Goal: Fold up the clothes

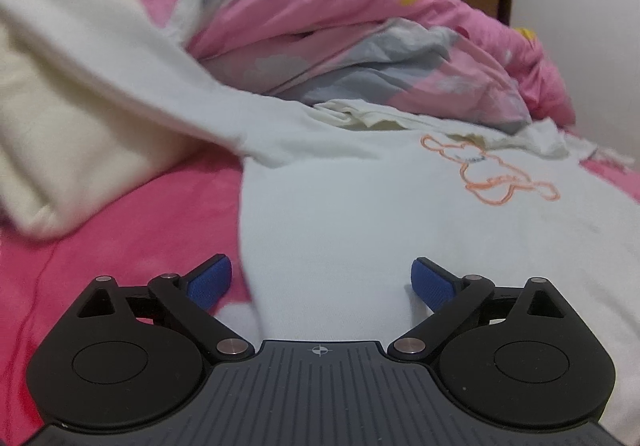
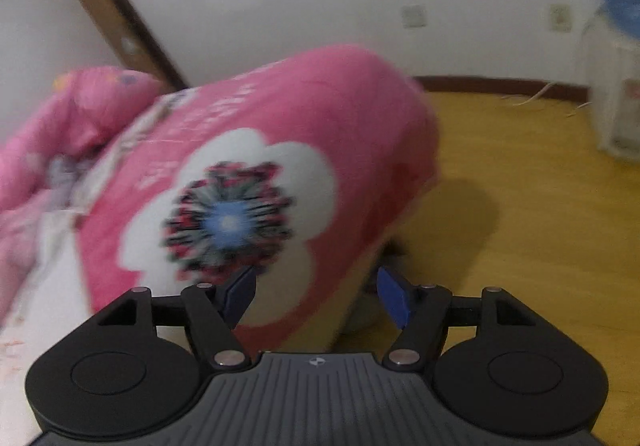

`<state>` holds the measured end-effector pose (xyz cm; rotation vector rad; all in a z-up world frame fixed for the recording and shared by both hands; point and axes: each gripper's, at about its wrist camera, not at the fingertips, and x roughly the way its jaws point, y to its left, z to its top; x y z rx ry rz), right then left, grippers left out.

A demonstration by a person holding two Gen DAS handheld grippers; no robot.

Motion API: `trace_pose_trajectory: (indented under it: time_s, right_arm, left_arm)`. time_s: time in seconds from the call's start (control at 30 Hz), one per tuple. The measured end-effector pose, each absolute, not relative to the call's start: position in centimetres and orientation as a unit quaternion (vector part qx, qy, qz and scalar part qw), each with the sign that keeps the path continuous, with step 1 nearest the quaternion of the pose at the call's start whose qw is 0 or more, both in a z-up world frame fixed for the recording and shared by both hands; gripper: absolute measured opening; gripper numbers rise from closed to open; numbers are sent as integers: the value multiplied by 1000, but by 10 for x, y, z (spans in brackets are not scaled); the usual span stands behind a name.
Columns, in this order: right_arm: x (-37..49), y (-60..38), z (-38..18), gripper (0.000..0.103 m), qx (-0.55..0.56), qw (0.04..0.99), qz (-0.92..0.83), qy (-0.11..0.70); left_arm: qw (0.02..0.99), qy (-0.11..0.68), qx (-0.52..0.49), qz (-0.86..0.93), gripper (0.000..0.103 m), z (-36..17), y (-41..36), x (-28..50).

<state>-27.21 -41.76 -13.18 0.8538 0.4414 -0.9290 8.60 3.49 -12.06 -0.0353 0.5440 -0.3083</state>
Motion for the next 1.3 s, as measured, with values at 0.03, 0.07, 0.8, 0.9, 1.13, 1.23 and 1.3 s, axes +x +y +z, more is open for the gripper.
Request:
trace_pose_trajectory:
  time_s: [0.03, 0.07, 0.8, 0.9, 1.13, 1.23, 1.3]
  right_arm:
    - [-267, -414, -128, 72, 392, 799, -409, 200]
    - [-259, -409, -124, 74, 386, 814, -386, 196]
    - [-76, -412, -134, 55, 306, 904, -81, 289]
    - [-86, -407, -134, 42, 299, 904, -86, 294]
    - [-94, -409, -138, 17, 296, 902, -97, 300]
    - [-91, -398, -135, 6, 260, 913, -89, 303]
    - [-95, -393, -127, 5, 242, 921, -95, 291]
  left_arm:
    - [951, 269, -29, -151, 98, -119, 39, 80]
    - [949, 271, -39, -153, 98, -118, 44, 71]
    - [943, 301, -31, -140, 63, -117, 33, -49]
    - [940, 306, -37, -145, 58, -119, 34, -53]
    - [947, 294, -38, -126, 45, -123, 26, -59]
    - [954, 275, -30, -119, 23, -123, 19, -66]
    - [954, 270, -31, -123, 17, -120, 19, -71]
